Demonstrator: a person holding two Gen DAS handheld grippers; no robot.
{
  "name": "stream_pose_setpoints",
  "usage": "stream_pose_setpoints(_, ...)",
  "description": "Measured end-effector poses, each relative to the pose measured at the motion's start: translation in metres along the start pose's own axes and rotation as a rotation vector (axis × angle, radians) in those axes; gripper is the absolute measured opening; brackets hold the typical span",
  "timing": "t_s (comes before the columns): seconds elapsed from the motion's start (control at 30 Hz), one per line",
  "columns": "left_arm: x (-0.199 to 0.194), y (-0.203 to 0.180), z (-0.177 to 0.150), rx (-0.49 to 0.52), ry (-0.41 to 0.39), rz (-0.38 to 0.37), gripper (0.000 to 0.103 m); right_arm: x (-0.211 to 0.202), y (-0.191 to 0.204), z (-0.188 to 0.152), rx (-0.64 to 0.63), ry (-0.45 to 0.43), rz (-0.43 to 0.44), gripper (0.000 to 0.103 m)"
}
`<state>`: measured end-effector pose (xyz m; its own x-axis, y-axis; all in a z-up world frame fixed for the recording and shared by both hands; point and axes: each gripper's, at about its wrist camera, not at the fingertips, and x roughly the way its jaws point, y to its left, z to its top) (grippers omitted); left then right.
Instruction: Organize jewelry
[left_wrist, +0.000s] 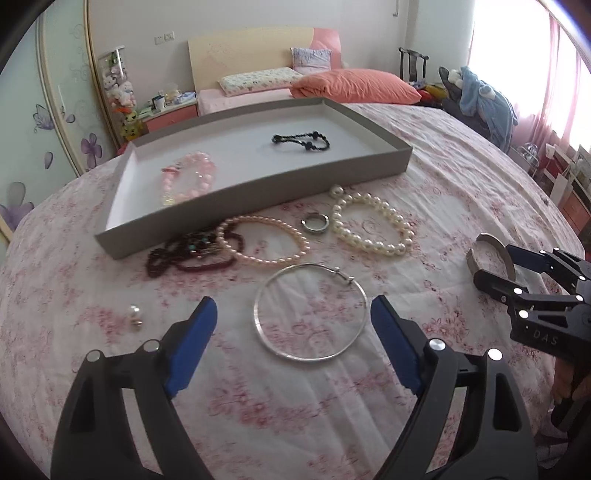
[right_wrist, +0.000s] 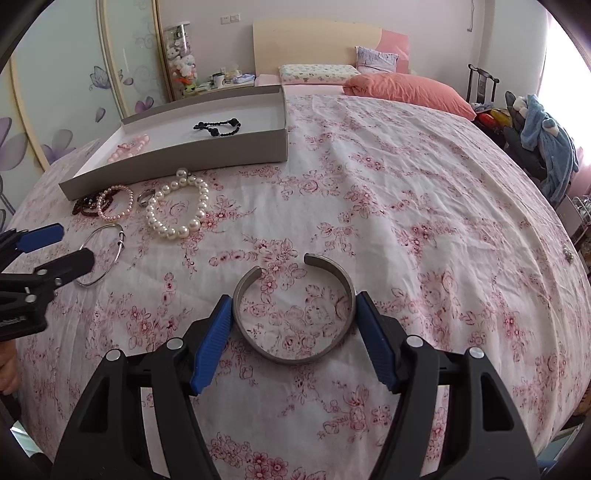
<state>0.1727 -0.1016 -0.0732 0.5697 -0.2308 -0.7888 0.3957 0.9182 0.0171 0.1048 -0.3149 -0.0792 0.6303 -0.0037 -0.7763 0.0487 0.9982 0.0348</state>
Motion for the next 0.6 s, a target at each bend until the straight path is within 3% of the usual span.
stream_pose_setpoints(0.2, 0.021, -0.015, 0.005, 0.013, 0.060, 0.054, 0.084, 0.001, 0.001, 0.001, -0.004, -0.001, 0.004, 0.067)
stream_pose_setpoints(0.37, 0.024, -0.013, 0.006, -0.022, 0.057, 0.050, 0.083, 0.001, 0.002, 0.000, -0.005, -0.002, 0.005, 0.067)
stream_pose_setpoints(0.6, 0.022, -0.010, 0.003, -0.042, 0.041, 0.032, 0.074, 0.001, 0.002, 0.000, -0.005, -0.003, 0.005, 0.067)
